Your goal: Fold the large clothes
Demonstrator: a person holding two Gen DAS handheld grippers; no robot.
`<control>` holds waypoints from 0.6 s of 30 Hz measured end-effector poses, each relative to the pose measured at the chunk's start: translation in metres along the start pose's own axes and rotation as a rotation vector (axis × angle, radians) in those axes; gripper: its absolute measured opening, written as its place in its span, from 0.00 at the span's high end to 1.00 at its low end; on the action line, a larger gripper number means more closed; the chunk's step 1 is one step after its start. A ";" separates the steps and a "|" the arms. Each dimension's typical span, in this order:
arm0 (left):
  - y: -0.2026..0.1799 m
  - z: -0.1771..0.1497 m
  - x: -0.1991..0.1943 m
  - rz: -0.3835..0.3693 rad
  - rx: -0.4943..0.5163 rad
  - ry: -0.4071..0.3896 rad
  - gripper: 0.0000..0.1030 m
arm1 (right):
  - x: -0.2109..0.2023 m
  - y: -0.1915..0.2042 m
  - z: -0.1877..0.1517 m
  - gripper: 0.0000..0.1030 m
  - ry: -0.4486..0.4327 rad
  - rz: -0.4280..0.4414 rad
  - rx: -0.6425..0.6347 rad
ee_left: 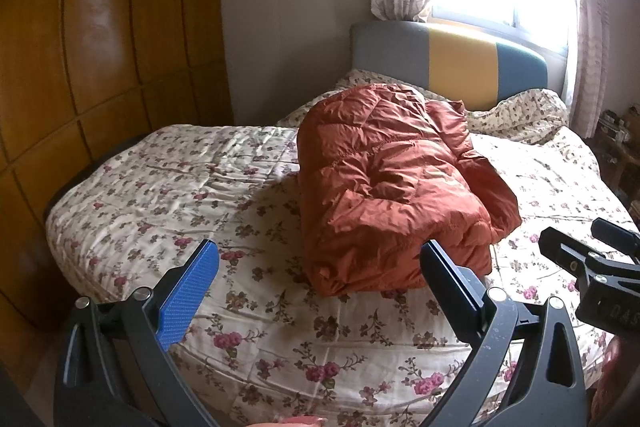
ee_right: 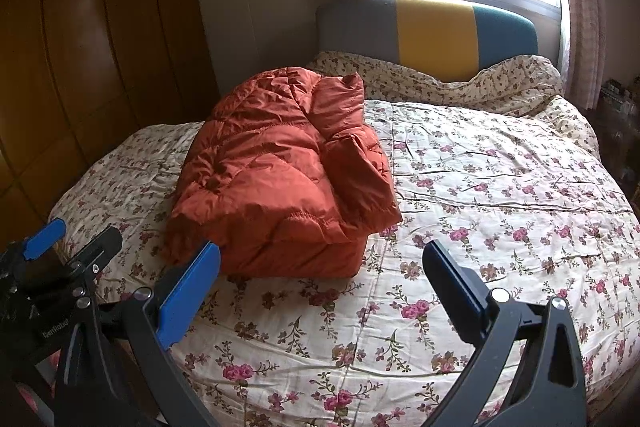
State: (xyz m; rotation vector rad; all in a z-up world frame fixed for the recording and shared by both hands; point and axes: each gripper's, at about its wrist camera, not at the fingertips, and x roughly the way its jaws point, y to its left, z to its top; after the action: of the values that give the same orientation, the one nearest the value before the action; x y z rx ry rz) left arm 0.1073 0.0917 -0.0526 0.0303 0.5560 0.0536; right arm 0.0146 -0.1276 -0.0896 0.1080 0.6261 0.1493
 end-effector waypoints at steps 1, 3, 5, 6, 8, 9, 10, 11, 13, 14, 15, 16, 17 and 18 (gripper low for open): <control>0.000 0.000 0.000 -0.002 0.002 0.002 0.03 | 0.000 0.000 0.000 0.02 -0.001 0.001 0.001; 0.000 -0.001 0.001 -0.009 0.002 0.003 0.03 | 0.000 0.000 0.000 0.02 0.000 -0.001 0.000; 0.001 -0.002 0.001 -0.023 -0.007 0.004 0.03 | -0.001 -0.001 0.000 0.02 -0.002 0.000 0.001; 0.003 -0.002 0.001 -0.029 -0.013 0.005 0.03 | -0.001 -0.001 0.000 0.02 0.000 0.001 0.000; 0.005 -0.002 0.002 -0.047 -0.036 0.008 0.03 | -0.001 -0.002 0.000 0.02 0.002 0.000 0.002; 0.007 -0.002 0.002 -0.054 -0.049 0.012 0.03 | 0.000 -0.002 0.000 0.02 0.003 0.001 0.002; 0.008 -0.003 0.003 -0.059 -0.064 0.017 0.03 | 0.001 -0.002 0.000 0.02 0.006 0.002 0.002; 0.009 -0.004 0.003 -0.056 -0.070 0.019 0.03 | 0.001 -0.003 -0.001 0.02 0.010 0.001 0.003; 0.010 -0.005 0.005 -0.050 -0.069 0.020 0.03 | 0.002 -0.004 -0.001 0.02 0.012 0.003 0.006; 0.010 -0.005 0.006 -0.041 -0.063 0.019 0.03 | 0.003 -0.004 -0.001 0.02 0.016 0.004 0.006; 0.008 -0.006 0.007 -0.029 -0.054 0.017 0.03 | 0.004 -0.005 -0.001 0.02 0.017 0.002 0.008; 0.009 -0.006 0.008 -0.026 -0.051 0.020 0.03 | 0.005 -0.005 -0.001 0.02 0.017 0.001 0.010; 0.010 -0.007 0.010 -0.024 -0.051 0.026 0.03 | 0.007 -0.006 -0.001 0.02 0.020 0.003 0.012; 0.010 -0.008 0.013 -0.021 -0.052 0.041 0.03 | 0.009 -0.006 -0.001 0.02 0.025 0.004 0.013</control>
State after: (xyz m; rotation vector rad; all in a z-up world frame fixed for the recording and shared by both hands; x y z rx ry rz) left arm 0.1140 0.1022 -0.0658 -0.0269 0.5957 0.0480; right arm 0.0217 -0.1320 -0.0966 0.1198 0.6517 0.1505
